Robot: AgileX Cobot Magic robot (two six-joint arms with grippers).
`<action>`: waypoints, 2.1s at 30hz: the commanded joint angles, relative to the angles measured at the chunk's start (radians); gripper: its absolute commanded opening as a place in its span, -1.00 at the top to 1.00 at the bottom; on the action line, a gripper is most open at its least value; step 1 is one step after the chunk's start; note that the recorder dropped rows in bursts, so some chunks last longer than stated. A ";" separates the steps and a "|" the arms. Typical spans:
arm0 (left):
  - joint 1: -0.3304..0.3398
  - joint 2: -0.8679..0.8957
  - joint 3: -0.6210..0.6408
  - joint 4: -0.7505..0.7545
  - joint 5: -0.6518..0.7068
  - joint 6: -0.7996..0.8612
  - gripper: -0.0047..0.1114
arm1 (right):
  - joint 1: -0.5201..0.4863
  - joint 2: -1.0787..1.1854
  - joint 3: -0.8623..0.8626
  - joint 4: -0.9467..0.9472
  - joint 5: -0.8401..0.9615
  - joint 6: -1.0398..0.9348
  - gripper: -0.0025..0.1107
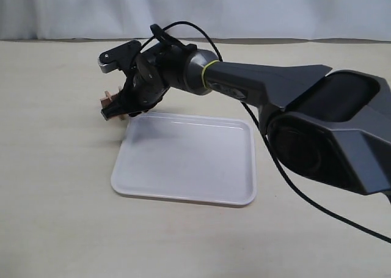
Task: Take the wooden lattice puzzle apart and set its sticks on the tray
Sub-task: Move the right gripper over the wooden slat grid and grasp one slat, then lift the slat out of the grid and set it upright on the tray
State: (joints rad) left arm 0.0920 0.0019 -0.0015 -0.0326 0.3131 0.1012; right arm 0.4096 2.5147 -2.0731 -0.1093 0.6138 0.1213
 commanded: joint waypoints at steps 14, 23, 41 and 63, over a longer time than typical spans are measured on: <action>0.001 -0.002 0.001 -0.006 -0.008 -0.001 0.92 | -0.005 -0.005 -0.006 0.007 -0.008 0.006 0.87; 0.001 -0.002 0.001 0.002 -0.008 -0.001 0.92 | -0.003 -0.091 -0.006 0.014 0.032 0.002 0.87; 0.001 -0.002 0.001 0.002 -0.008 -0.001 0.92 | -0.043 -0.504 0.479 0.178 0.063 -0.265 0.88; 0.001 -0.002 0.001 0.002 -0.008 -0.001 0.92 | -0.179 -0.670 1.109 0.191 -0.347 -0.283 0.87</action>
State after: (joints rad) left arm 0.0920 0.0019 -0.0015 -0.0326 0.3131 0.1012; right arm 0.2351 1.8250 -0.9700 0.0783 0.2968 -0.1719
